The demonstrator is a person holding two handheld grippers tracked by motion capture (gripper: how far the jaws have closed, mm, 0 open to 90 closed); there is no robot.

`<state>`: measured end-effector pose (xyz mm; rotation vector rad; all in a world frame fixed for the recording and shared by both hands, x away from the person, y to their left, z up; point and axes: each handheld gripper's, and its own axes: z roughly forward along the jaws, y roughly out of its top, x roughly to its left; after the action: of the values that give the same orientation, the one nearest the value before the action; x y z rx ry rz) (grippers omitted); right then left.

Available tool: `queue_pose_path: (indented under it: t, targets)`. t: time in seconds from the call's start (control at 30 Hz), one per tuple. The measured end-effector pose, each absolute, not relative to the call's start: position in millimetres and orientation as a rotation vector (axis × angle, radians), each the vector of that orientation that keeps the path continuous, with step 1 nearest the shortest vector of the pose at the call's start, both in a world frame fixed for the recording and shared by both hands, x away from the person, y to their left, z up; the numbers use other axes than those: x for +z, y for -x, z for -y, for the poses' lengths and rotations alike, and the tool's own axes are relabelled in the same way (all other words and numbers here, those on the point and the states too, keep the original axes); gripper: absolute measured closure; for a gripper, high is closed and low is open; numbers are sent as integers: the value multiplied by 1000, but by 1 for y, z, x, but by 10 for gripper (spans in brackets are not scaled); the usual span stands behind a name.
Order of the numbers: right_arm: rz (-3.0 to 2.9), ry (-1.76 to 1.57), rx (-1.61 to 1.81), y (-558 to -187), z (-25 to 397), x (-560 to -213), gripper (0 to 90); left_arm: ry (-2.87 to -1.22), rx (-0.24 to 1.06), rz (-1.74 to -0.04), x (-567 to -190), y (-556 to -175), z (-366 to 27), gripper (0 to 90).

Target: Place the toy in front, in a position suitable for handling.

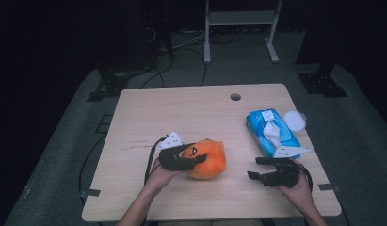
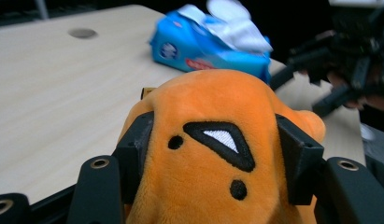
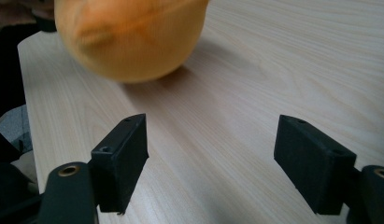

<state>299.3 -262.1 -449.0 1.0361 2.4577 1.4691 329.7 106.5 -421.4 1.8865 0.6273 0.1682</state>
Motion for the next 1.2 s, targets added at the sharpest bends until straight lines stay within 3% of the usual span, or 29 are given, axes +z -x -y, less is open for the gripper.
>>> queue_pose_path:
  t: [0.27,0.5,0.83,1.2]
  targets:
    - [-2449,-1033,1467,-299,263,-447,247,-1933,163,-594,-437,-322,-101,374]
    - [-2434,-1018,1479,-298,262,-444,247,-1955,172,-550,-442,-317,-100,269]
    - [-2403,-976,1460,-304,260,-433,248,-1969,175,-519,-446,-318,-100,202]
    - [-2319,-941,1419,-325,272,-402,248,-1966,182,-514,-448,-316,-101,188]
